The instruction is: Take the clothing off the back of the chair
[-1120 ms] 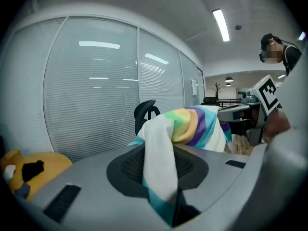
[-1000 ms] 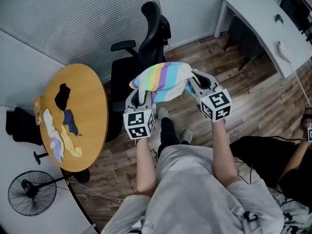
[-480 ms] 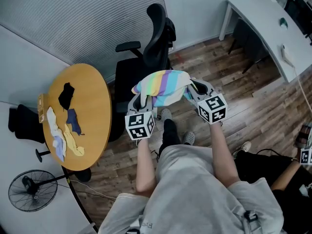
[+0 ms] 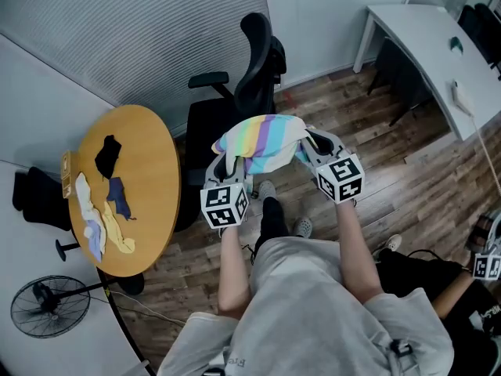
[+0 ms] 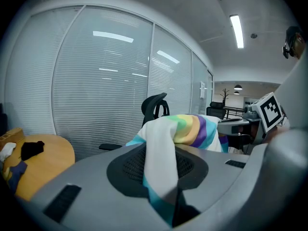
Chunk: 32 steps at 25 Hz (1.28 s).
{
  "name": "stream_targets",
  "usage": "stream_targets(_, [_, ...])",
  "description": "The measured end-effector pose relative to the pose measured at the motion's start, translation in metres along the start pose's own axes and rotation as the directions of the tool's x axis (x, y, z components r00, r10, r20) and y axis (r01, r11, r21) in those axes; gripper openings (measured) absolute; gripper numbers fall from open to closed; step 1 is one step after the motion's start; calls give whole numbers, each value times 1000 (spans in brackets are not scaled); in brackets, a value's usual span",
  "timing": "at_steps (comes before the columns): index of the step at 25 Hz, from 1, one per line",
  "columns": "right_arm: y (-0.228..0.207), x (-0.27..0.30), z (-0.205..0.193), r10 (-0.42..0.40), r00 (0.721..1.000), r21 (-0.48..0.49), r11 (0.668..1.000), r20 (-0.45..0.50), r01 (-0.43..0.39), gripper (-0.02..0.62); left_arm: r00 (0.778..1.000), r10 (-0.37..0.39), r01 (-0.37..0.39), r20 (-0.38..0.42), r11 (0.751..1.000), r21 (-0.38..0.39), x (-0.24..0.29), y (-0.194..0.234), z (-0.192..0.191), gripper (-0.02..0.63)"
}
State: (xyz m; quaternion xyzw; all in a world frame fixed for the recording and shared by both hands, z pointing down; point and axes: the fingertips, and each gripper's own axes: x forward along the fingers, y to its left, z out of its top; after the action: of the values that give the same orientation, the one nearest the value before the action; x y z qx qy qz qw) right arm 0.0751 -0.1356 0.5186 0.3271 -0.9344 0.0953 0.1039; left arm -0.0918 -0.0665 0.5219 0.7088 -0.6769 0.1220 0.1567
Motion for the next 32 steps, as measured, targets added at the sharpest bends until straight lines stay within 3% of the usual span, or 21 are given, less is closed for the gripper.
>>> stream_targets(32, [15, -5, -3, 9, 1000, -29, 1000, -9, -9, 38, 1000, 24, -23, 16, 999, -36, -15, 4, -9, 110])
